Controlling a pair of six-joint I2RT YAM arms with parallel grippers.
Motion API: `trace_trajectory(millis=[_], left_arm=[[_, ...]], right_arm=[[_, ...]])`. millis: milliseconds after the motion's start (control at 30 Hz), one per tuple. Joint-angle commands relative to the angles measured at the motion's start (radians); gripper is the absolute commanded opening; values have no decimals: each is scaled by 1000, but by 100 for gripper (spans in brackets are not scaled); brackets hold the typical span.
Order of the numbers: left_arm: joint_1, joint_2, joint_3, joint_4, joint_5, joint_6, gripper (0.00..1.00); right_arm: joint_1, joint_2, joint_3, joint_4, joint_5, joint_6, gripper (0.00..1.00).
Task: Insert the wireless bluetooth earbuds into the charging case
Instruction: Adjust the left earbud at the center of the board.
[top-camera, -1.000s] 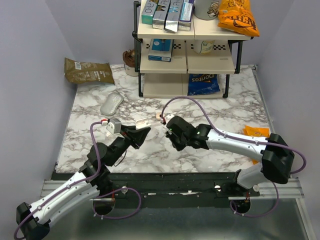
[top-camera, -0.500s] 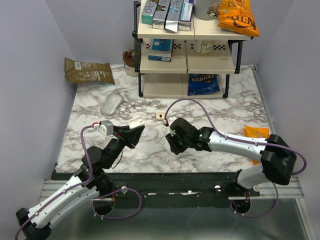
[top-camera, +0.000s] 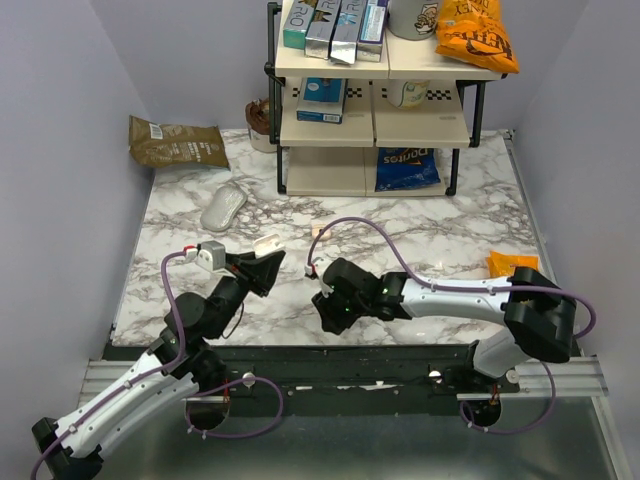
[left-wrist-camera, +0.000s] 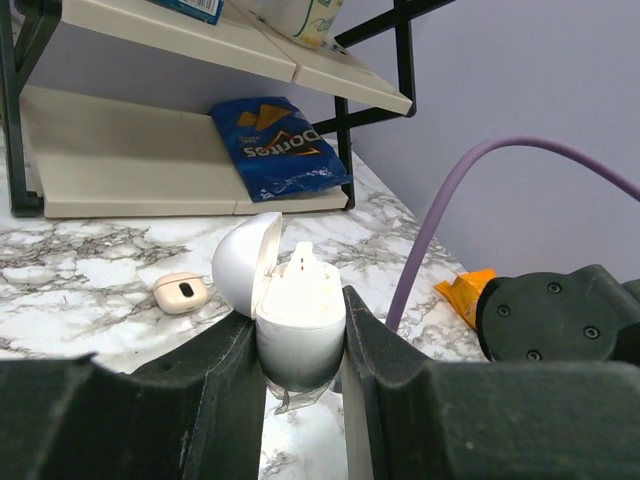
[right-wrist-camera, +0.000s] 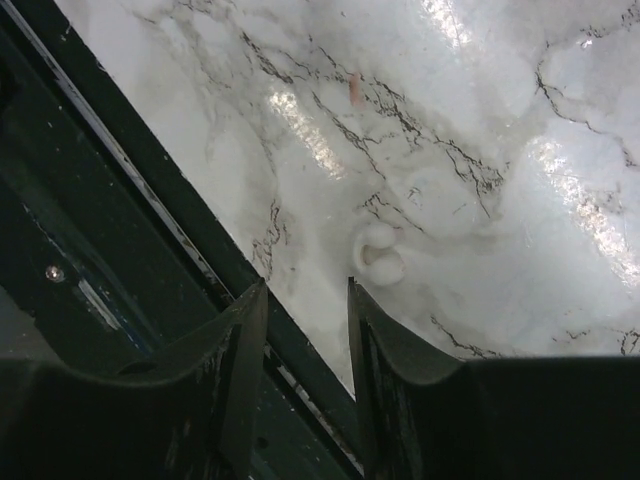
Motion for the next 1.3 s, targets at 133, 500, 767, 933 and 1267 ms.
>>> trace_trajectory(millis=[133, 500, 767, 933, 1267], left_arm=[[-6, -31, 7, -45, -40, -7, 0], [-6, -6, 5, -35, -37, -4, 0], [-6, -3, 4, -39, -37, -3, 0], [-6, 0, 1, -39, -38, -3, 0], [-6, 11, 5, -39, -44, -4, 0]], right_arm=[[2, 48, 16, 44, 15, -49, 50], [2, 96, 36, 34, 28, -55, 52], [2, 105, 31, 22, 68, -46, 52], [2, 120, 39, 8, 74, -48, 52], [-4, 129, 33, -4, 158, -35, 52]])
